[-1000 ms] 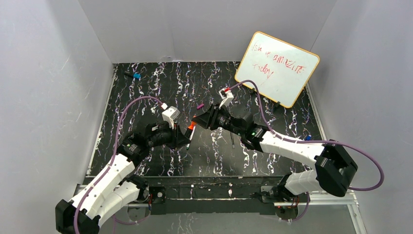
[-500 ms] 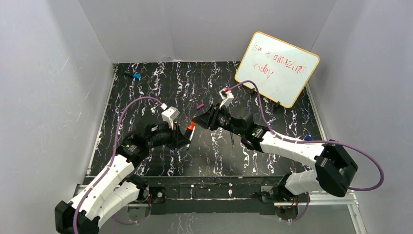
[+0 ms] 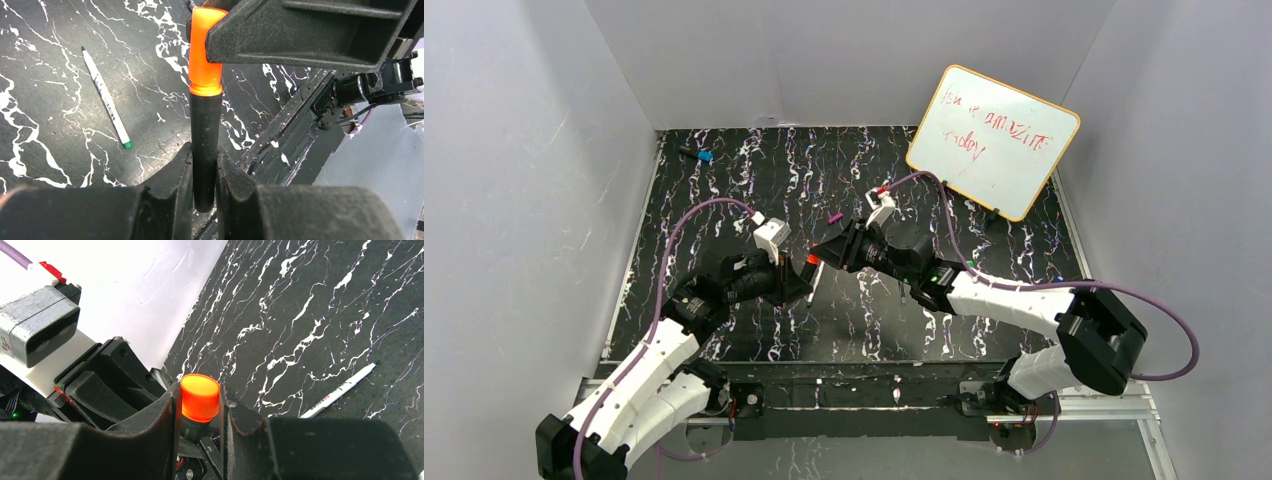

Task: Insert the pens into the pen caps
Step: Insert the pen cap onto the pen, then press the pen cap onto the pen.

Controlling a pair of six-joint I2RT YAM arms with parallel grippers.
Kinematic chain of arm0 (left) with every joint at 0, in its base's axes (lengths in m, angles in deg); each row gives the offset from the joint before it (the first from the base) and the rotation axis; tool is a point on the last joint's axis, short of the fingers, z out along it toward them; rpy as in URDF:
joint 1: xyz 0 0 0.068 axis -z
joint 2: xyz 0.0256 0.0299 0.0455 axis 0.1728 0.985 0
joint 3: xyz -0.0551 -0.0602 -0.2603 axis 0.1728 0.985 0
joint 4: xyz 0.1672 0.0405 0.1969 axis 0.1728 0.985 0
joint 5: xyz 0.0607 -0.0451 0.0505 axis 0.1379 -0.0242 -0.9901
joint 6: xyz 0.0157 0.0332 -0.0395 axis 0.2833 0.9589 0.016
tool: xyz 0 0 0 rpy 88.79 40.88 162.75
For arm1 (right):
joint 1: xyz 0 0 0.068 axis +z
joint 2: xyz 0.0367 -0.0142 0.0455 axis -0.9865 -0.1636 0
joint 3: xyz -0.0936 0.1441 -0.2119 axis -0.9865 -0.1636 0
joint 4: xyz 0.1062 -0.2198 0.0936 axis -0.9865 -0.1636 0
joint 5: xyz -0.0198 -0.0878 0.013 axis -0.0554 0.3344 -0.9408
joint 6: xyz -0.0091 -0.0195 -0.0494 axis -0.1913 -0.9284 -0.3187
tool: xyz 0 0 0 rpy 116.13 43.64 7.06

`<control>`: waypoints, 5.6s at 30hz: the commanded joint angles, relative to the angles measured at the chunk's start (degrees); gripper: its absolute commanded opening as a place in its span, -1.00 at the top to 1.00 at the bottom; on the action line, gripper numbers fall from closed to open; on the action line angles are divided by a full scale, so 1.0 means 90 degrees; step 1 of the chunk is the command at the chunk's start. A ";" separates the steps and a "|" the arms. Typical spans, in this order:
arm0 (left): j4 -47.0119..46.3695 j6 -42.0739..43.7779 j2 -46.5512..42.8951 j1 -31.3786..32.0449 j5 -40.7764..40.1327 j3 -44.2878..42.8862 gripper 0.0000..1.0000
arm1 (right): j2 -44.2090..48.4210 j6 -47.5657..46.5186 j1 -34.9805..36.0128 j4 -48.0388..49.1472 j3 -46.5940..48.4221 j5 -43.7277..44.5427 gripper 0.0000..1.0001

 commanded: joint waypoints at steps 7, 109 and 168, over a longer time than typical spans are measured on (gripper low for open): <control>-0.0857 -0.0148 0.0135 -0.0031 -0.0733 -0.0374 1.00 | -0.0178 0.0295 0.0584 -0.0054 0.0180 0.0086 0.97; 0.1516 0.1439 0.1532 0.0015 0.0816 -0.2281 1.00 | 0.2402 -1.0341 0.2139 0.0867 -0.0922 0.1915 -0.98; -0.0161 0.0350 0.0907 0.0194 0.1903 -0.1677 1.00 | 0.0721 -0.1226 -0.1238 0.1200 0.0721 -0.3746 0.22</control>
